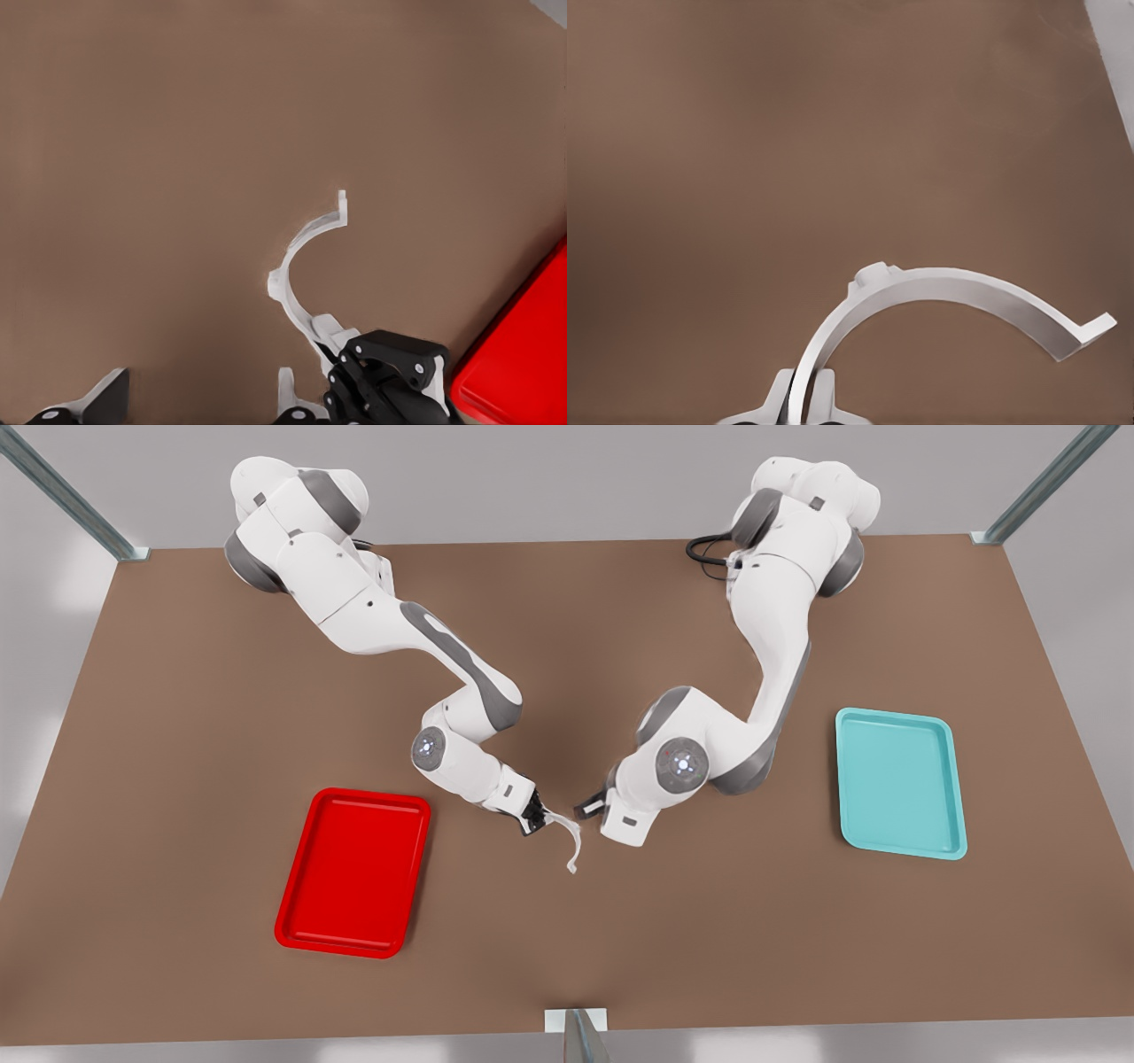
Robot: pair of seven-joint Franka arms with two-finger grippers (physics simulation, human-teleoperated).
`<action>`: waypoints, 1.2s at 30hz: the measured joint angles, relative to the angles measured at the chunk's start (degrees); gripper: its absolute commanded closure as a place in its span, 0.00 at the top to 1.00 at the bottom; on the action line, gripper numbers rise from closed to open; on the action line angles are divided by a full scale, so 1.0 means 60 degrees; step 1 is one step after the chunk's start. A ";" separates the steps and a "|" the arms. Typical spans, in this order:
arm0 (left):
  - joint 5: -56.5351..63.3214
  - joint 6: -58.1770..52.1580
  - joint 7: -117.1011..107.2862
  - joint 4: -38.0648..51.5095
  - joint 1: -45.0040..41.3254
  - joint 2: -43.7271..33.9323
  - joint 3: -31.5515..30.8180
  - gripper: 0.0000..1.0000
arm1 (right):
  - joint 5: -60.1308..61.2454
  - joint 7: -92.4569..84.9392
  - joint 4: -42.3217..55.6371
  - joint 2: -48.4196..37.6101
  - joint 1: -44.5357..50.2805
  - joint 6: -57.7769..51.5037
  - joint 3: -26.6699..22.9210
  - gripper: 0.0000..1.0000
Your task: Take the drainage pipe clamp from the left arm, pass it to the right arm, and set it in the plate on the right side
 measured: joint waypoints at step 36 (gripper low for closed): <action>0.2111 -0.3311 0.8860 -0.4327 0.2920 -0.4717 0.0207 1.00 | -0.1344 -0.1597 -0.0794 0.0185 -0.4487 -0.3820 -0.1570 0.21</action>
